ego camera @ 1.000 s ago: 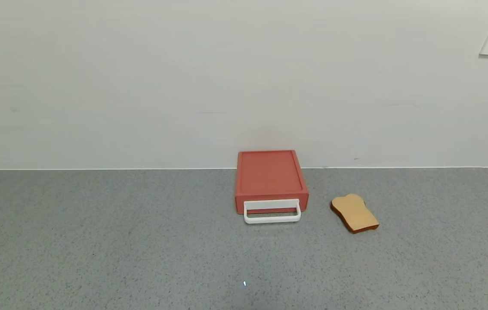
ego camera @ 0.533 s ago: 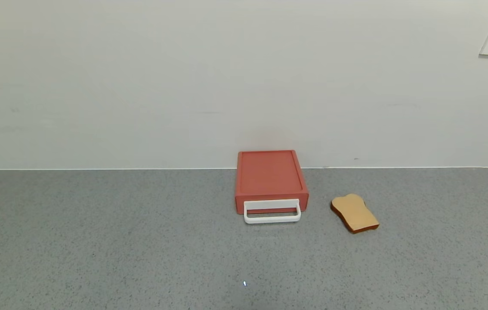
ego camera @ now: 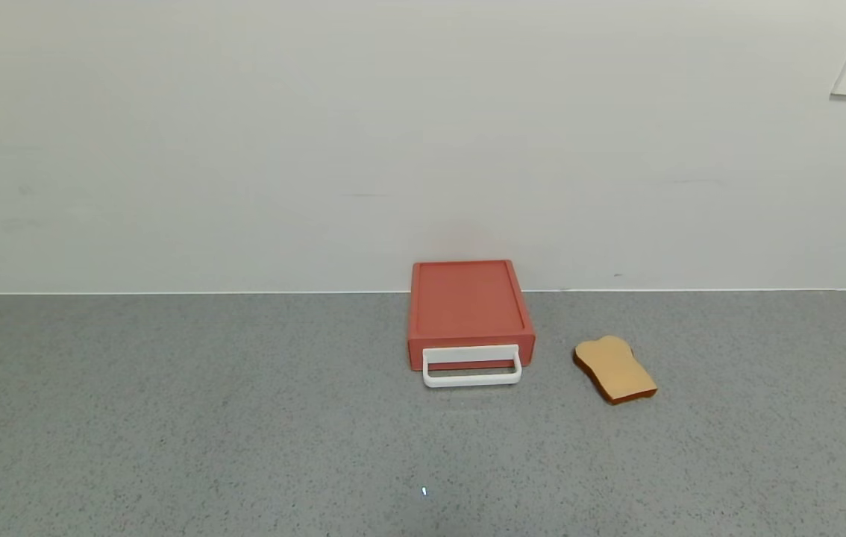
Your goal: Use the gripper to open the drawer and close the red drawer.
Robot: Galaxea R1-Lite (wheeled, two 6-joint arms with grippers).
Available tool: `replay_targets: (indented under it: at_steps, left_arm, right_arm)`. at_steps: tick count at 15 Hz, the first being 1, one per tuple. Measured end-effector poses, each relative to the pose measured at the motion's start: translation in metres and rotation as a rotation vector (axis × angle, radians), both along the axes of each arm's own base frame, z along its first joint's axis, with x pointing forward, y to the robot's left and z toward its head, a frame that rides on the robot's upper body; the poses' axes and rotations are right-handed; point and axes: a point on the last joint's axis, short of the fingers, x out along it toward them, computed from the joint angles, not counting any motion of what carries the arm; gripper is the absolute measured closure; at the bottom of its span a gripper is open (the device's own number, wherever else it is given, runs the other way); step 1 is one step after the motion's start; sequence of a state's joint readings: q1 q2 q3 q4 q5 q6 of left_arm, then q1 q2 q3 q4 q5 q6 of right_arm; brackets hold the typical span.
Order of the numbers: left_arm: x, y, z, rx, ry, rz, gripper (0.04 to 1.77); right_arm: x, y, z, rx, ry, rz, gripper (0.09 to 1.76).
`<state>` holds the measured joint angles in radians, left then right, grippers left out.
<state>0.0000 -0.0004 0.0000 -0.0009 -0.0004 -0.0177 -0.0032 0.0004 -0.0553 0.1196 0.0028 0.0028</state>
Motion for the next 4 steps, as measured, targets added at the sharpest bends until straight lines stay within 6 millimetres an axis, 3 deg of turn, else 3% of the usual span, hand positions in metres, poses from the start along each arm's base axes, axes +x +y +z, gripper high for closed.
replay_targets:
  at_steps: [4]
  left_arm:
    - [0.0, 0.0, 0.0, -0.001, 0.0, 0.0, 0.09]
  right_arm:
    - [0.0006, 0.0, -0.0019, -0.001, 0.006, 0.0, 0.15]
